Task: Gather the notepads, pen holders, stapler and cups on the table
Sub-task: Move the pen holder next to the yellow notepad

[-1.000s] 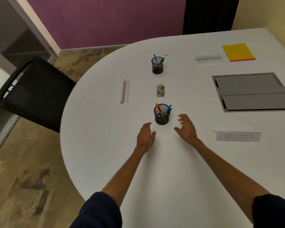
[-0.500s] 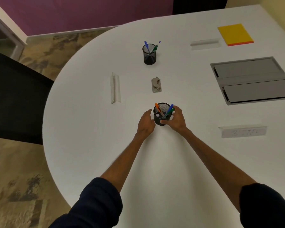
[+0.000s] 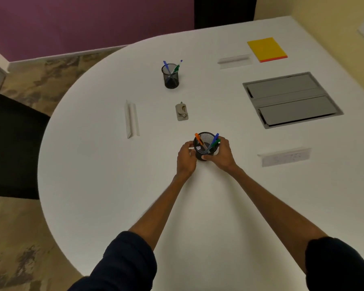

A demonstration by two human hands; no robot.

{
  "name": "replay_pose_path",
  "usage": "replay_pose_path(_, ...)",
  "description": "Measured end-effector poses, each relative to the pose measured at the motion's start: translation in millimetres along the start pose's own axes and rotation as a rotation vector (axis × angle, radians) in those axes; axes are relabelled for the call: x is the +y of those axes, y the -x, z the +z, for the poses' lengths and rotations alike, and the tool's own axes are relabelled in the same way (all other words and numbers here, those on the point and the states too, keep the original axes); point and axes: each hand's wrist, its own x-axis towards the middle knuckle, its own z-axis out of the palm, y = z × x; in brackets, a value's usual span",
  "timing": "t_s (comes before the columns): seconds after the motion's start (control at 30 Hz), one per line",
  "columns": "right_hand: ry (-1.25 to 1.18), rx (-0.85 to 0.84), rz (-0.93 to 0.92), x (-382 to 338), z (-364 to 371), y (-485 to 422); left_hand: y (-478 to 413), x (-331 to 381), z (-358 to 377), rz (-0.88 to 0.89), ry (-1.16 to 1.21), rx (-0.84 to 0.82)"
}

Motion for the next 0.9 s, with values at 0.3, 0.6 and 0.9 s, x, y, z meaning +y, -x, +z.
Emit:
replay_pose_path(0.3,-0.056,0.037,0.061,26,-114,63,78,61,77,0.166,0.083,-0.039)
replay_pose_path(0.6,-0.137,0.133,0.101,58,-233,173,186,119,158,0.339,0.174,-0.109)
replay_pose_path(0.9,-0.174,0.262,0.076,79,-355,314,302,184,228,0.546,0.256,-0.272)
